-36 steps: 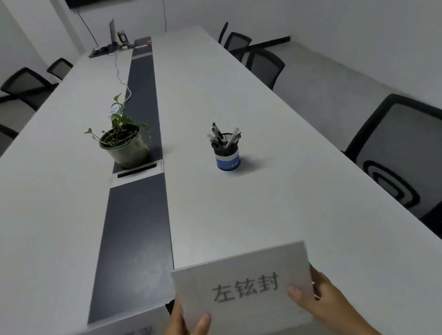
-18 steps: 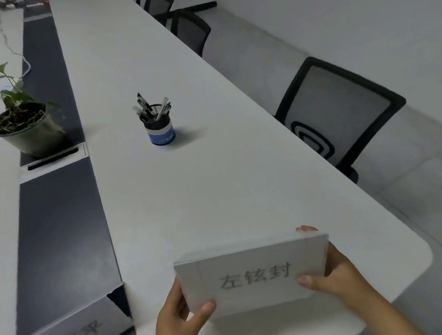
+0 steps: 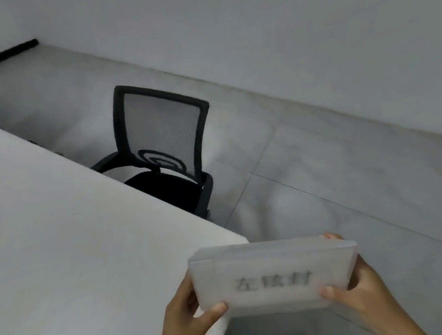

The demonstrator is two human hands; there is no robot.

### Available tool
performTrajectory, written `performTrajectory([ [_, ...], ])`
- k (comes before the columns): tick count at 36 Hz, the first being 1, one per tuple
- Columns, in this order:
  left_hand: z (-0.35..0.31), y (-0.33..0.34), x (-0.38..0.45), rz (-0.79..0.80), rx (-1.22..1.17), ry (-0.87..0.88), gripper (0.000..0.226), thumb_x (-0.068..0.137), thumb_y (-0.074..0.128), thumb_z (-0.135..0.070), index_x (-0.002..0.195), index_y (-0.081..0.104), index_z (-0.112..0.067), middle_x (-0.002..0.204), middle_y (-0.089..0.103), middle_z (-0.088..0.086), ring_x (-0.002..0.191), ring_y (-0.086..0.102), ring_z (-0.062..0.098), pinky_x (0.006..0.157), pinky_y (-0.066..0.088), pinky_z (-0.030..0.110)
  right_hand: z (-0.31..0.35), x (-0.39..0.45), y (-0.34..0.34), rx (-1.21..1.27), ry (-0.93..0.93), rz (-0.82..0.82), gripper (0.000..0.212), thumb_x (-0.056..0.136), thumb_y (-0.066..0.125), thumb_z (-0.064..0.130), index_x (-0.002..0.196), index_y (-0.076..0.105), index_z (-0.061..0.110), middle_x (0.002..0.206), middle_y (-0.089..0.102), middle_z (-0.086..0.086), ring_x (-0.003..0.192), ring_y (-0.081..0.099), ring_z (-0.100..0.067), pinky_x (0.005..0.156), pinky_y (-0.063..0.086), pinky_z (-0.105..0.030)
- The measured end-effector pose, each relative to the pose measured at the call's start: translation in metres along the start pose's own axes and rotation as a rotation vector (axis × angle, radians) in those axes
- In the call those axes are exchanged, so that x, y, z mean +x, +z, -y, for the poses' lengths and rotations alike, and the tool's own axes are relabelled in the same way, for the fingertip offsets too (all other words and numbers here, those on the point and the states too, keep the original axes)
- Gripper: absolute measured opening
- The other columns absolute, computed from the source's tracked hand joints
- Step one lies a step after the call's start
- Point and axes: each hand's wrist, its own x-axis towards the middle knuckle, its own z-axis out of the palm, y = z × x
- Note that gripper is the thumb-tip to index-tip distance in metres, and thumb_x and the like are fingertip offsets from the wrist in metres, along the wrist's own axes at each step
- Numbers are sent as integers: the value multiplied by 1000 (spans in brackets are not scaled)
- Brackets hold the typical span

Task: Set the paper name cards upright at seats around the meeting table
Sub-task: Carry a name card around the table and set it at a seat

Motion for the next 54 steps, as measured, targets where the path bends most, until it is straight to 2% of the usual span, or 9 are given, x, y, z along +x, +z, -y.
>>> performTrajectory([
  [3,-11,66,33,60,15,-7,61,63,74,5,117,53,-14,93,67,-31,88,63,-6,67,49,7,-10,18,-67,-12,42,-58,80,33,79,11,103,49,37,104,61,7,78,62,9,62,51,-10],
  [11,-50,179,119,52,39,-31,62,60,72,9,112,52,-17,78,68,-34,74,63,-12,60,48,5,-1,103,-185,6,82,-59,97,17,90,26,105,49,38,82,72,17,75,65,5,56,49,-10],
  [19,-67,222,257,21,-34,-98,98,17,83,-58,105,56,-25,81,72,-25,77,66,-4,61,49,8,-6,246,-236,6,170,-32,77,36,81,15,105,50,28,84,67,4,71,66,-1,55,51,-17],
  [21,-74,235,308,43,-49,-75,100,19,84,-56,109,55,-23,83,72,-24,78,66,-4,64,50,9,-2,296,-250,-10,167,-43,86,29,86,24,106,50,30,77,70,7,72,67,-3,56,51,-18],
  [27,-112,269,450,104,-66,-55,85,38,82,-26,117,53,-10,86,72,-25,83,64,-4,69,50,11,31,431,-294,-41,125,-66,68,53,74,-8,103,49,32,89,65,1,72,67,-4,54,52,-19],
  [32,-135,283,536,63,-125,-68,95,34,85,-34,119,52,-11,95,72,-19,88,65,2,72,51,16,56,524,-313,-62,118,-43,74,42,76,10,104,49,38,96,65,0,83,65,-18,61,55,-23],
  [40,-147,282,663,-184,-225,-94,90,41,88,-11,120,46,-6,67,72,-18,67,62,-9,58,48,7,83,717,-302,-95,176,174,64,43,71,2,100,50,22,83,65,4,65,66,2,54,50,-13],
  [50,-189,235,788,-650,-325,-111,94,16,89,-45,99,57,-15,68,73,-17,68,64,-6,61,50,8,157,955,-213,-188,154,632,95,28,87,14,113,47,20,83,64,3,69,67,-10,55,52,-20],
  [54,-188,205,810,-794,-358,-113,105,17,88,-46,111,52,-20,78,73,-22,79,64,-5,66,50,10,164,1011,-159,-227,177,768,98,20,88,25,110,50,25,70,72,2,68,68,-9,58,52,-20],
])
